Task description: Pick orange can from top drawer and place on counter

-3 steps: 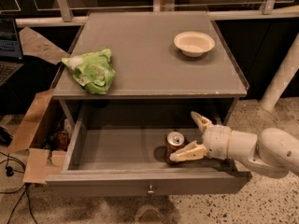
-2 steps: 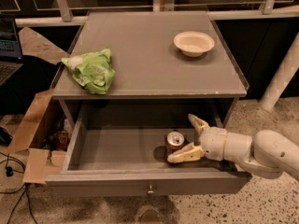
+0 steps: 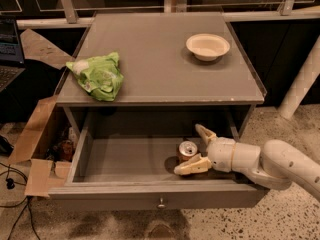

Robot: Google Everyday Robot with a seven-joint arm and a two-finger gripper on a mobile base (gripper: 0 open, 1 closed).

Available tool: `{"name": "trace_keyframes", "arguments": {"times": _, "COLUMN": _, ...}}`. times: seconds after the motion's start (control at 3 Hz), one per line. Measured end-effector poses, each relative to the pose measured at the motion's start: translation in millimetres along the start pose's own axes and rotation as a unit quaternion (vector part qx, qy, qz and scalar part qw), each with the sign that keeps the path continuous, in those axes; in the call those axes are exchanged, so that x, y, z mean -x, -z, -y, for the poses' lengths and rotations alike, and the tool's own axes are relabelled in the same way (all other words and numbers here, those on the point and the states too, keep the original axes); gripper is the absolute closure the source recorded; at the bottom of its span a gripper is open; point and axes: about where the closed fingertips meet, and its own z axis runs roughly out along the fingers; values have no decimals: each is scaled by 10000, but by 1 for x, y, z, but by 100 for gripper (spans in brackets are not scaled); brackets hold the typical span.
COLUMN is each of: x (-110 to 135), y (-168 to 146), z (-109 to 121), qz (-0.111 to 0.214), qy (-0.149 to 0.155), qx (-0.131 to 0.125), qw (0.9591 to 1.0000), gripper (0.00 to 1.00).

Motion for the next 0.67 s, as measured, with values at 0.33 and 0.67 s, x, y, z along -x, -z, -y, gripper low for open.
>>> {"name": "trace_keyframes", "arguments": {"times": 0.33, "x": -1, "y": -1, "z": 0, "qz": -1, "qy": -4, "qx": 4, "qw": 10000, "gripper": 17}}
{"name": "trace_keyframes", "arguments": {"times": 0.67, "x": -1, "y": -1, "z": 0, "qz": -1, "qy": -4, "qx": 5, "qw": 10000, "gripper": 41}}
